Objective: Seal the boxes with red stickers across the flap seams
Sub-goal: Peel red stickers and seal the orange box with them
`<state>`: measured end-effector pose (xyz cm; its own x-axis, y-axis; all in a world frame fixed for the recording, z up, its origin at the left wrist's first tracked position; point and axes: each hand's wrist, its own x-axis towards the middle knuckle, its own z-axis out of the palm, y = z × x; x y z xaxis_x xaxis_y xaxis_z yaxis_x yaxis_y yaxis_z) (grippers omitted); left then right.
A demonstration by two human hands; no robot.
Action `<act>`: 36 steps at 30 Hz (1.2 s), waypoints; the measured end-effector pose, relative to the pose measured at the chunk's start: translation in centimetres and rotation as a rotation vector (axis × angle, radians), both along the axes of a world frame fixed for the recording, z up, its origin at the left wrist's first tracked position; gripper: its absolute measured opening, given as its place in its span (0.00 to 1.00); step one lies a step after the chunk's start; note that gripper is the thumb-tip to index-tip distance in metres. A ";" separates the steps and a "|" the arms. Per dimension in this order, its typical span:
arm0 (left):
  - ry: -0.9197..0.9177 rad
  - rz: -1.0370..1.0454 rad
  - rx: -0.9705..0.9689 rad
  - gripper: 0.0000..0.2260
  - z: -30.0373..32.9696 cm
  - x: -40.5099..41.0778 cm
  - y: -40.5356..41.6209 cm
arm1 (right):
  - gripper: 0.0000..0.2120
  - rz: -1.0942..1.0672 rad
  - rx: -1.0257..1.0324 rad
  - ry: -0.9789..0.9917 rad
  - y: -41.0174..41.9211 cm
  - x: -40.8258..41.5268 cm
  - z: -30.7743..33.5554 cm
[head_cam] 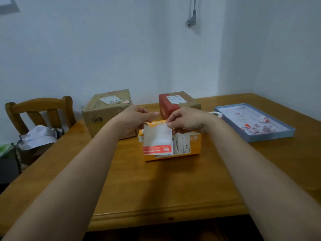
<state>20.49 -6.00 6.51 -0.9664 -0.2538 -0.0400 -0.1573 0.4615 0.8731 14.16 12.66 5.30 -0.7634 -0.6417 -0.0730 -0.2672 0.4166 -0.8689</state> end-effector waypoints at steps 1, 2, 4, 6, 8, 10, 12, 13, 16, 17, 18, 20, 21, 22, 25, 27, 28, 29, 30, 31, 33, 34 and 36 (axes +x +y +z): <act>0.020 0.000 0.007 0.18 0.4 -0.4 0.0 | 0.02 -0.022 -0.033 0.032 0.0 -0.4 0.6; 0.030 -0.002 0.017 0.18 0.7 -0.7 -0.1 | 0.02 -0.052 -0.061 0.068 0.0 -0.7 1.1; 0.012 -0.018 0.049 0.21 1.1 -1.5 -0.3 | 0.03 -0.118 -0.101 0.133 0.1 -1.5 1.7; -0.041 -0.052 0.079 0.23 1.3 -2.3 -0.6 | 0.03 -0.187 -0.116 0.196 -0.1 -2.5 2.0; -0.101 -0.105 0.081 0.23 1.3 -3.1 -0.9 | 0.05 -0.251 -0.134 0.238 -0.4 -3.7 2.0; -0.139 -0.143 0.059 0.21 1.2 -3.9 -1.1 | 0.09 -0.296 -0.178 0.228 -0.7 -4.8 1.8; -0.145 -0.151 0.038 0.16 0.9 -4.8 -1.2 | 0.10 -0.338 -0.228 0.220 -1.1 -5.7 1.6; -0.151 -0.154 0.032 0.15 0.8 -5.2 -1.3 | 0.09 -0.361 -0.243 0.222 -1.3 -6.1 1.5; -0.162 -0.175 0.025 0.10 0.3 -6.3 -1.6 | 0.10 -0.416 -0.293 0.216 -1.9 -7.1 1.3; -0.155 -0.172 0.021 0.07 0.2 -6.6 -1.7 | 0.10 -0.432 -0.315 0.208 -2.1 -7.5 1.1; -0.145 -0.160 0.014 0.06 0.0 -6.8 -1.8 | 0.10 -0.444 -0.335 0.200 -2.3 -7.8 0.9; -0.116 -0.128 0.030 0.04 -0.4 -7.4 -1.9 | 0.07 -0.471 -0.360 0.202 -2.8 -8.4 0.6; -0.098 -0.108 0.061 0.04 -0.6 -7.7 -2.0 | 0.07 -0.494 -0.371 0.221 -3.0 -8.7 0.4; -0.078 -0.082 0.103 0.04 -0.9 -8.0 -2.1 | 0.09 -0.529 -0.384 0.252 -3.3 -9.1 0.1; -0.012 0.042 0.245 0.04 -2.1 -8.9 -2.2 | 0.08 -0.629 -0.431 0.360 -4.0 -9.3 -0.9; 0.009 0.132 0.366 0.07 -2.9 -9.4 -2.0 | 0.03 -0.593 -0.447 0.384 -4.7 -9.1 -1.7; 0.014 0.166 0.414 0.08 -3.2 -9.7 -1.9 | 0.02 -0.544 -0.449 0.385 -5.0 -9.0 -2.2; 0.019 0.190 0.432 0.08 -3.5 -9.8 -1.8 | 0.03 -0.490 -0.443 0.388 -5.4 -8.9 -2.6; 0.028 0.204 0.432 0.08 -3.8 -10.0 -1.8 | 0.03 -0.444 -0.430 0.390 -5.6 -8.8 -2.9; 0.044 0.210 0.439 0.07 -4.0 -10.2 -1.8 | 0.03 -0.411 -0.421 0.391 -5.8 -8.7 -3.2; 0.068 0.206 0.488 0.06 -4.2 -10.3 -1.8 | 0.04 -0.366 -0.424 0.384 -5.9 -8.7 -3.8; 0.074 0.196 0.528 0.06 -4.2 -10.3 -1.8 | 0.03 -0.348 -0.423 0.371 -5.9 -8.7 -4.1; 0.071 0.159 0.616 0.09 -4.1 -10.3 -1.7 | 0.04 -0.319 -0.408 0.341 -5.9 -8.7 -4.6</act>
<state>10.22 -7.73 2.39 -0.9244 -0.3454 -0.1617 -0.1146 -0.1528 0.9816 5.49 6.78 0.70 -0.8596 -0.3024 0.4119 -0.4746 0.1737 -0.8629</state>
